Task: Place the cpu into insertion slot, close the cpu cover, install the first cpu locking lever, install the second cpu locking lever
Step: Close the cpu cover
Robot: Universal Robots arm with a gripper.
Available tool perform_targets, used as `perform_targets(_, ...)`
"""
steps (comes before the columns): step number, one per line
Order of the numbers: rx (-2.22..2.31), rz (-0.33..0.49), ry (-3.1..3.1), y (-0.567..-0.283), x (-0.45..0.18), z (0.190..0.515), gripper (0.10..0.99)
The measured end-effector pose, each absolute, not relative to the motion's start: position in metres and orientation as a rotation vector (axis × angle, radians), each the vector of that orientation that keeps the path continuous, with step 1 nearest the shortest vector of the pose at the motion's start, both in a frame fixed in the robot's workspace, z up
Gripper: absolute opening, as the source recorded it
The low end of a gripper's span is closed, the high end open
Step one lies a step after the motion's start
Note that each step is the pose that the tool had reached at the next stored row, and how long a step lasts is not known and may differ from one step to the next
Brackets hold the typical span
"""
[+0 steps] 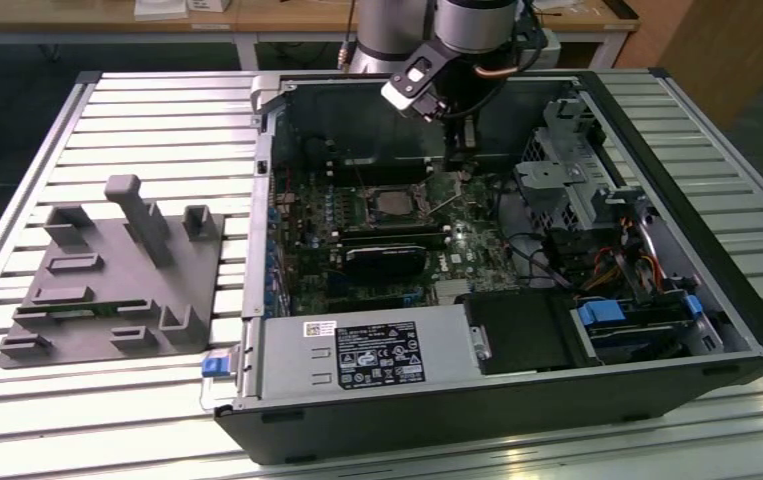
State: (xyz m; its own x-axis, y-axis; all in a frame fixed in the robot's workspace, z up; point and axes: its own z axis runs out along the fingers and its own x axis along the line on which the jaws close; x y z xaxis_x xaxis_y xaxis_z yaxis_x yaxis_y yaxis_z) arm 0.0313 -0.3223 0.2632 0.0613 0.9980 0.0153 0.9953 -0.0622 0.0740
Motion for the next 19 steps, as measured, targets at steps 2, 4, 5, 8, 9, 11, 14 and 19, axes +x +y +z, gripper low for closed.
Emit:
perform_targets(2, 2.256, 0.096, 2.121, -0.322, 0.037, 0.263, 0.106)
perform_targets(4, 2.257, 0.096, 2.121, -0.322, 0.044, 0.263, 0.106)
perform_targets(5, 2.257, 0.096, 2.121, -0.321, 0.046, 0.263, 0.106)
perform_targets(8, 2.257, 0.096, 2.121, -0.321, 0.054, 0.263, 0.106)
perform_targets(9, 2.257, 0.095, 2.121, -0.321, 0.056, 0.263, 0.106)
perform_targets(11, 2.256, 0.094, 2.121, -0.321, 0.057, 0.262, 0.106)
perform_targets(14, 2.255, 0.093, 2.120, -0.320, 0.058, 0.257, 0.106)
perform_targets(19, 2.255, 0.092, 2.120, -0.320, 0.062, 0.251, 0.106)
